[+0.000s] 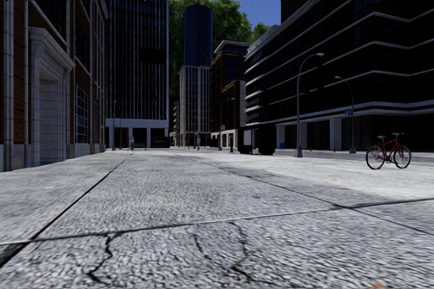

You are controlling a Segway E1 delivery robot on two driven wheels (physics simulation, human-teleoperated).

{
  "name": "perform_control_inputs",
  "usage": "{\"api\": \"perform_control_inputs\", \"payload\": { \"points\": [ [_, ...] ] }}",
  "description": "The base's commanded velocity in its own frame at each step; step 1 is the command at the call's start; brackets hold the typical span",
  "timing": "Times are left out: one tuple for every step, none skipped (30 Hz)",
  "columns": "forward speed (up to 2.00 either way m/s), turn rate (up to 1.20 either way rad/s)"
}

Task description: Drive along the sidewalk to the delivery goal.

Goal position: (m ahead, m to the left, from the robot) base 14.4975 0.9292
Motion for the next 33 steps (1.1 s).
{"api": "perform_control_inputs", "payload": {
  "points": [
    [2.00,0.00],
    [2.00,0.00],
    [2.00,0.00],
    [2.00,0.00],
    [2.00,0.00],
    [2.00,0.00],
    [2.00,0.00],
    [2.00,0.00],
    [2.00,0.00],
    [2.00,0.00],
    [2.00,0.00],
    [2.00,0.00],
    [2.00,0.00],
    [2.00,0.00],
    [2.00,0.00],
    [2.00,0.00],
    [2.00,0.00],
    [2.00,0.00],
    [2.00,0.00],
    [2.00,0.00],
    [2.00,0.00],
    [2.00,0.00],
    [2.00,0.00],
    [2.00,0.00],
    [2.00,0.00],
    [2.00,0.00],
    [2.00,0.00],
    [2.00,0.00],
    [2.00,0.00],
    [2.00,0.00],
    [2.00,0.00],
    [2.00,0.00],
    [2.00,0.00]
  ]
}}
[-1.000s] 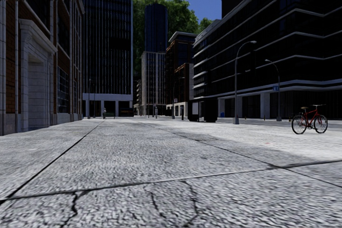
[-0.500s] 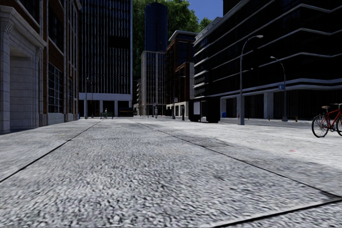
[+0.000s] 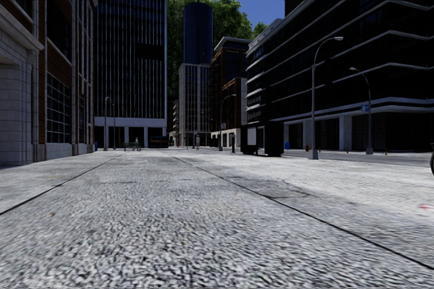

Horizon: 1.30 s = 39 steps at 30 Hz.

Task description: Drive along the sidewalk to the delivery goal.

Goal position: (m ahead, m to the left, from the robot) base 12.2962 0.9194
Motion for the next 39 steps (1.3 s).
{"api": "perform_control_inputs", "payload": {
  "points": [
    [2.00,0.00],
    [2.00,0.00],
    [2.00,0.00],
    [2.00,0.00],
    [2.00,0.00],
    [2.00,0.00],
    [2.00,0.00],
    [2.00,0.00],
    [2.00,0.00],
    [2.00,0.00],
    [2.00,0.00],
    [2.00,0.00],
    [2.00,0.00],
    [2.00,0.00],
    [2.00,0.00],
    [2.00,0.00],
    [2.00,0.00],
    [2.00,0.00],
    [2.00,0.00],
    [2.00,0.00],
    [2.00,0.00],
    [2.00,0.00],
    [2.00,0.00],
    [2.00,0.00],
    [2.00,0.00],
    [2.00,0.00],
    [2.00,0.00],
    [2.00,0.00],
    [2.00,0.00],
    [2.00,0.00],
    [2.00,0.00],
    [2.00,0.00],
    [2.00,0.00],
    [2.00,0.00],
    [2.00,0.00],
    [2.00,0.00],
    [2.00,0.00],
    [2.00,0.00],
    [2.00,0.00]
  ]
}}
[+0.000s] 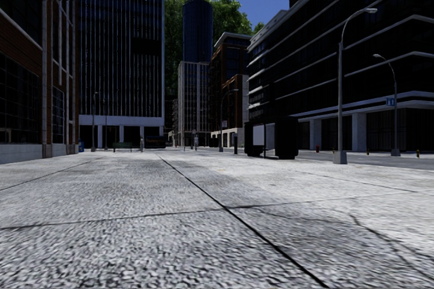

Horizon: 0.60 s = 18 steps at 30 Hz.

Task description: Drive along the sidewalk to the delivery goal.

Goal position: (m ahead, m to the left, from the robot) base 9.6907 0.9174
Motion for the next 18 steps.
{"api": "perform_control_inputs", "payload": {
  "points": [
    [2.00,0.00],
    [2.00,0.00],
    [2.00,0.00],
    [2.00,0.00],
    [2.00,0.00],
    [2.00,0.00],
    [2.00,0.00],
    [2.00,0.00],
    [2.00,0.00],
    [2.00,0.00],
    [2.00,0.00],
    [2.00,0.00],
    [2.00,0.00],
    [2.00,0.00],
    [2.00,0.00],
    [2.00,0.00],
    [2.00,0.00],
    [2.00,0.00]
  ]
}}
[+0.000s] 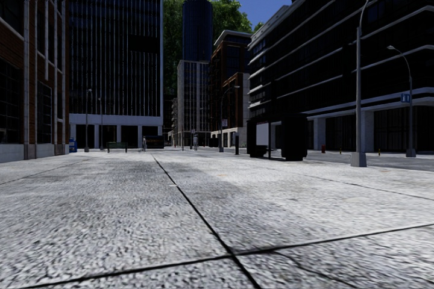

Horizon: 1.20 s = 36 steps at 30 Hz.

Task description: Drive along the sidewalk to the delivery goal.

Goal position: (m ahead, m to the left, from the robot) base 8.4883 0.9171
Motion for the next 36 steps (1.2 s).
{"api": "perform_control_inputs", "payload": {
  "points": [
    [2.00,0.00],
    [2.00,0.00],
    [2.00,0.00],
    [2.00,0.00],
    [2.00,0.00],
    [2.00,0.00],
    [2.00,0.00],
    [2.00,0.00],
    [2.00,0.00],
    [2.00,0.00],
    [2.00,0.00],
    [2.00,0.00],
    [2.00,0.00],
    [2.00,0.00],
    [2.00,0.00],
    [2.00,0.00],
    [2.00,0.00],
    [2.00,0.00],
    [2.00,0.00],
    [2.00,0.00],
    [2.00,0.00],
    [2.00,0.00],
    [2.00,0.00],
    [2.00,0.00],
    [2.00,0.00],
    [2.00,0.00],
    [2.00,0.00],
    [2.00,0.00],
    [2.00,0.00],
    [2.00,0.00],
    [2.00,0.00],
    [2.00,0.00],
    [2.00,0.00],
    [2.00,0.01],
    [2.00,0.07],
    [2.00,0.07]
  ]
}}
